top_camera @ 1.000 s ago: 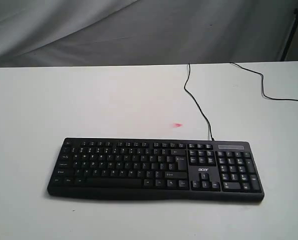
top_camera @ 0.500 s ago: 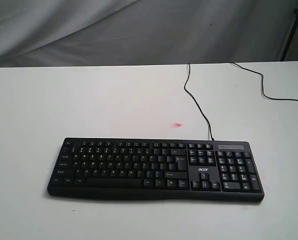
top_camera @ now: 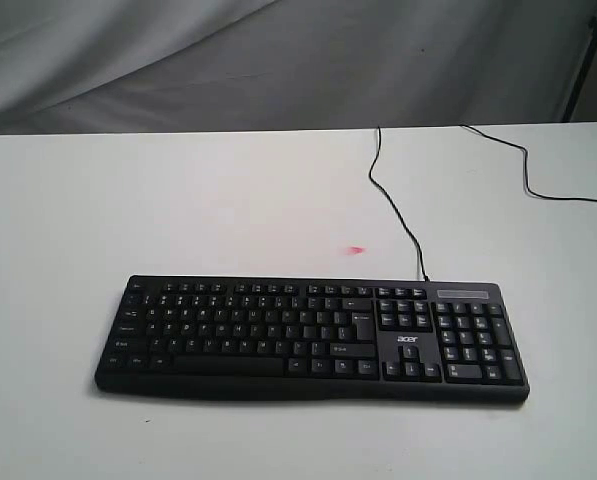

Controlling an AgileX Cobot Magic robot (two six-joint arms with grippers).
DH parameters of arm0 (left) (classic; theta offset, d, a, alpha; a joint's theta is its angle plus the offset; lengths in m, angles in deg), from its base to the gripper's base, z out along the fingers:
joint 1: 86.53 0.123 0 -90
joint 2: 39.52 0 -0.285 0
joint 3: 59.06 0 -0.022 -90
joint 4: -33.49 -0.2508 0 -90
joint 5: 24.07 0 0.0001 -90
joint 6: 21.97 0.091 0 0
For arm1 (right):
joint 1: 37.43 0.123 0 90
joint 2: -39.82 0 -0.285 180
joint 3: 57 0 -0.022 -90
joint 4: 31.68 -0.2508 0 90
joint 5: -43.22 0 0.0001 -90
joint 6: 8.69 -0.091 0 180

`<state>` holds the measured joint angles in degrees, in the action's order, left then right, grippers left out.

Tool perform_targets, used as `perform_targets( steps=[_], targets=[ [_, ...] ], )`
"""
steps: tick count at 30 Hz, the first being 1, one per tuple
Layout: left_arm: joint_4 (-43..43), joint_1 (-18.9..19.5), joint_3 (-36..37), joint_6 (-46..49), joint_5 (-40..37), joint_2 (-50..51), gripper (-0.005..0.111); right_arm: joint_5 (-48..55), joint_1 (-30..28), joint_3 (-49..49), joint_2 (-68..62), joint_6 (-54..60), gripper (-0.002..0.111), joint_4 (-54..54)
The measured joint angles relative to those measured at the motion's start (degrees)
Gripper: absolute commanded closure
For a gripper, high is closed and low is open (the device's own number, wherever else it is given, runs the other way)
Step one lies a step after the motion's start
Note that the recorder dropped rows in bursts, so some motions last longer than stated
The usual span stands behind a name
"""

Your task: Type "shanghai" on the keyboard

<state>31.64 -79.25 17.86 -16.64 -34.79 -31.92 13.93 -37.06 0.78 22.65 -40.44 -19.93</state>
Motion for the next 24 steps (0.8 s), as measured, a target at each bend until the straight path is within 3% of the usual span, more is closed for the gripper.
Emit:
perform_targets(
  steps=[5,13,24],
  targets=[
    [0.0,0.0,0.0,0.0,0.0,0.0,0.106,0.34,0.0,-6.87,-10.28,-9.61,0.108,12.09],
    [0.0,0.0,0.0,0.0,0.0,0.0,0.106,0.34,0.0,-15.41,-29.34,-29.8,0.108,42.61],
    [0.0,0.0,0.0,0.0,0.0,0.0,0.106,-7.9,0.0,-21.7,-54.63,-33.79,0.108,50.95]
  ],
)
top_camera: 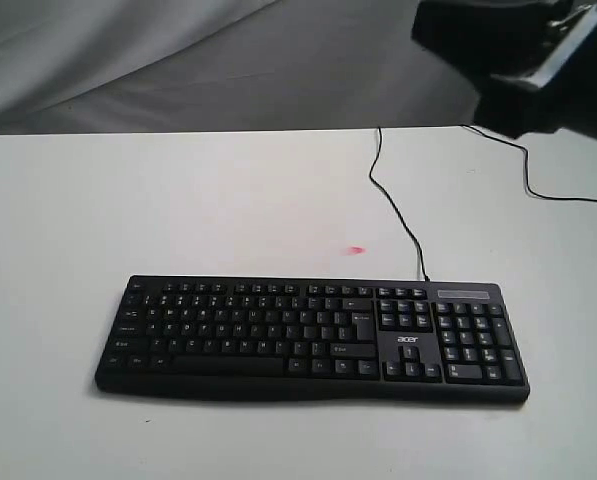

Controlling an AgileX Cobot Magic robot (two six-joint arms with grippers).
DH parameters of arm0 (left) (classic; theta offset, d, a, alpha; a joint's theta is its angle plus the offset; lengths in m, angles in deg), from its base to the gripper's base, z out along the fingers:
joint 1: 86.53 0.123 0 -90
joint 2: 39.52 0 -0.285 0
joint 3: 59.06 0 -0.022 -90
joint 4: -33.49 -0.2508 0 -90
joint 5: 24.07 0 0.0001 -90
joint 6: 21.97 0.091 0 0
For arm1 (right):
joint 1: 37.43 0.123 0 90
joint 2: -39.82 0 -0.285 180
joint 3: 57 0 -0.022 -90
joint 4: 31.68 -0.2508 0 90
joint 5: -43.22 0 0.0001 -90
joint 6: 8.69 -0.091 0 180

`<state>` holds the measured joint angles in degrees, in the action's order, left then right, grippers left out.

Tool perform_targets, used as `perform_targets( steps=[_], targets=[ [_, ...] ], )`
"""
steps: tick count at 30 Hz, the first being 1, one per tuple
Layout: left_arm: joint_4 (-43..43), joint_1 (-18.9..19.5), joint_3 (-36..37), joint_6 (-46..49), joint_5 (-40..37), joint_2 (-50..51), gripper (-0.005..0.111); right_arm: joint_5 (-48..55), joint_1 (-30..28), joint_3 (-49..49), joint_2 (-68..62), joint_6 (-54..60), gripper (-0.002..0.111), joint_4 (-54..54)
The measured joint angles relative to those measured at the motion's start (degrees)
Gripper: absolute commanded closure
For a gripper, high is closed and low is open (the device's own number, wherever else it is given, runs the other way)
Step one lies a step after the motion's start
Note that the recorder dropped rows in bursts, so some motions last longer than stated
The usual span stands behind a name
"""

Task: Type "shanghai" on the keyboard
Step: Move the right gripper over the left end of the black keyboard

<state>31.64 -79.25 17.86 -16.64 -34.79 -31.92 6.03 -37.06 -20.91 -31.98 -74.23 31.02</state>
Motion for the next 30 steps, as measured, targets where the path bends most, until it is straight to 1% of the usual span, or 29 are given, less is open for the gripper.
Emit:
perform_targets(
  steps=[7,13,16,23,27,30],
  targets=[
    [0.0,0.0,0.0,0.0,0.0,0.0,0.106,0.13,0.0,-5.14,-11.37,2.3,0.108,5.61],
    [0.0,0.0,0.0,0.0,0.0,0.0,0.106,5.23,0.0,-8.27,-15.97,-0.42,0.108,7.6],
    [0.0,0.0,0.0,0.0,0.0,0.0,0.106,12.01,0.0,-9.54,-17.1,-0.42,0.108,7.86],
    [0.0,0.0,0.0,0.0,0.0,0.0,0.106,32.33,0.0,-13.68,-19.84,-0.42,0.108,9.6],
    [0.0,0.0,0.0,0.0,0.0,0.0,0.106,43.69,1.84,-16.01,-22.84,0.38,0.108,9.74],
    [0.0,0.0,0.0,0.0,0.0,0.0,0.106,47.99,4.5,-17.96,-26.11,2.15,0.108,9.27]
  ],
)
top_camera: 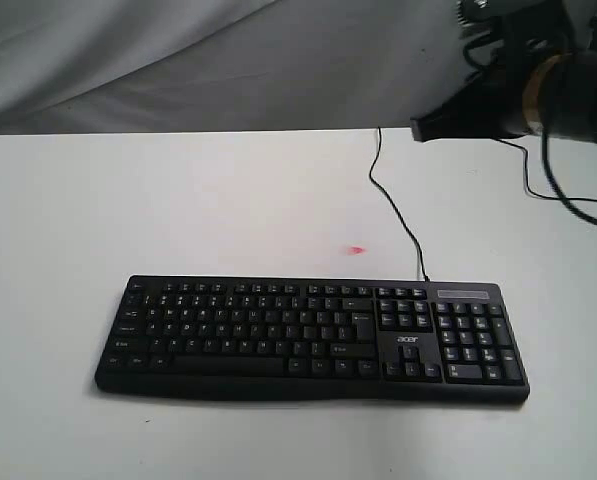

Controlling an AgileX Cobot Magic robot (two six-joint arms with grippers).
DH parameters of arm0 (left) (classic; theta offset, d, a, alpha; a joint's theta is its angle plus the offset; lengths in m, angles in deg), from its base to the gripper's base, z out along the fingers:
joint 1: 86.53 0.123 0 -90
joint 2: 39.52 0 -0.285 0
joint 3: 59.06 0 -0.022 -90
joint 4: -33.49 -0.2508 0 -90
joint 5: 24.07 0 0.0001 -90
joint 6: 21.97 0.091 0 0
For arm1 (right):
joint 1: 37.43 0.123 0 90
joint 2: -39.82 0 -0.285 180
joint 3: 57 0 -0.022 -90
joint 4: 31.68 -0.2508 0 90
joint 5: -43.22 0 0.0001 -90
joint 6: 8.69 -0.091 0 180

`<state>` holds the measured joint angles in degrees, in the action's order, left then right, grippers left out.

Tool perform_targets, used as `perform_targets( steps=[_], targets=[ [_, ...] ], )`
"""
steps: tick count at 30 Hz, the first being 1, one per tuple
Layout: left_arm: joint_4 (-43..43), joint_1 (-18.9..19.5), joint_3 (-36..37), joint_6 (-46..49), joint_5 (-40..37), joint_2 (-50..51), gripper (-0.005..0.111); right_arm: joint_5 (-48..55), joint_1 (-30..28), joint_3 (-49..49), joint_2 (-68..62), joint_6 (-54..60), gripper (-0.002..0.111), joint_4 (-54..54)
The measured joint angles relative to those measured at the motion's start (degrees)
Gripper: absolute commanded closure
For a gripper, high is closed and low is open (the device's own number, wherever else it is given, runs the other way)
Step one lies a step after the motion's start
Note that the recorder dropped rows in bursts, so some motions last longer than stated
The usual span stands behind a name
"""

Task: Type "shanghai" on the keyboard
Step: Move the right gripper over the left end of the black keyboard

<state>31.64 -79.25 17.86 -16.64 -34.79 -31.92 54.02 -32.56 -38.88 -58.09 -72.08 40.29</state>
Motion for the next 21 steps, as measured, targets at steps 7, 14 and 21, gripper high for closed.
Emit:
perform_targets(
  steps=[7,14,21],
  targets=[
    [0.0,0.0,0.0,0.0,0.0,0.0,0.106,7.05,10.13,-5.99,-7.61,16.13,0.108,-13.3],
    [0.0,0.0,0.0,0.0,0.0,0.0,0.106,7.91,16.63,-11.76,-12.35,52.03,0.108,-44.18],
    [0.0,0.0,0.0,0.0,0.0,0.0,0.106,5.4,19.51,-11.87,-14.34,86.09,0.108,-71.59]
  ],
)
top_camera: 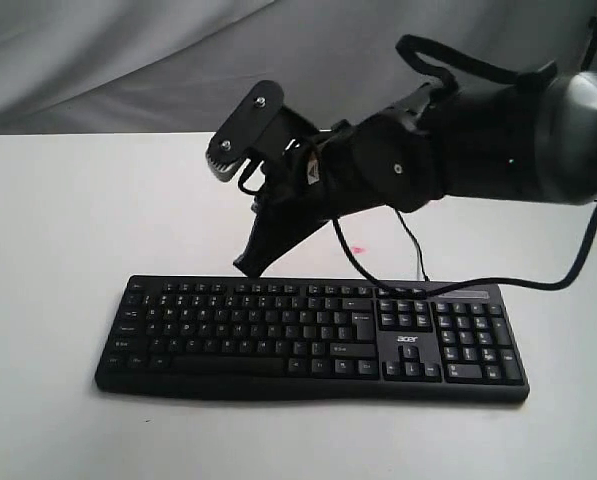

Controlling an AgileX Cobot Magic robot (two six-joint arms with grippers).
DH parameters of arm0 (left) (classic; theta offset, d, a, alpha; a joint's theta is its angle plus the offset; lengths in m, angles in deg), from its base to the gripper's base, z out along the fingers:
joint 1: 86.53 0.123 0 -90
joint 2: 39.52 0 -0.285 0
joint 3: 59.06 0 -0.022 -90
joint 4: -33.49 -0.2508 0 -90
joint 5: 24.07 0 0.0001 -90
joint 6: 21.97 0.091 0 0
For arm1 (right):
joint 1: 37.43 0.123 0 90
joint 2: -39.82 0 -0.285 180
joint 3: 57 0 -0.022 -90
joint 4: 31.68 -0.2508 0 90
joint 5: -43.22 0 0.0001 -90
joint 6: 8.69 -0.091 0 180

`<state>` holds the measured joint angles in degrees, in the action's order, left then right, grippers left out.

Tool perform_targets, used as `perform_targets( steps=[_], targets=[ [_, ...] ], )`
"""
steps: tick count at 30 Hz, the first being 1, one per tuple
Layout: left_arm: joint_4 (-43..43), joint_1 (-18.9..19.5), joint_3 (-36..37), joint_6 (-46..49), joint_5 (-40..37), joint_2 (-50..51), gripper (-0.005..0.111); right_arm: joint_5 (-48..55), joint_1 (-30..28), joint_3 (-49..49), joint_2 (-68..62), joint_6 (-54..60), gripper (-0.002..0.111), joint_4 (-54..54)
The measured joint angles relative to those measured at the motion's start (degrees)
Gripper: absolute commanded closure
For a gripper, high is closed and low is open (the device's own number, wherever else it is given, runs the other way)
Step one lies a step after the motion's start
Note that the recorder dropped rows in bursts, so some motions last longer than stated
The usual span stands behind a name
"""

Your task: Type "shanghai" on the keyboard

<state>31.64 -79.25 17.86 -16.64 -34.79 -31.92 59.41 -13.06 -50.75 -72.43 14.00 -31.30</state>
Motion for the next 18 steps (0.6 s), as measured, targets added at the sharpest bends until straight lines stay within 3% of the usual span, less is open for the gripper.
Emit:
perform_targets(
  steps=[9,13,18],
  targets=[
    [0.0,0.0,0.0,0.0,0.0,0.0,0.106,3.39,0.15,-0.11,-1.82,41.48,0.108,-37.47],
    [0.0,0.0,0.0,0.0,0.0,0.0,0.106,13.08,0.15,-0.11,-2.99,63.37,0.108,-56.69],
    [0.0,0.0,0.0,0.0,0.0,0.0,0.106,22.85,0.15,-0.11,-5.1,77.58,0.108,-70.65]
  ],
)
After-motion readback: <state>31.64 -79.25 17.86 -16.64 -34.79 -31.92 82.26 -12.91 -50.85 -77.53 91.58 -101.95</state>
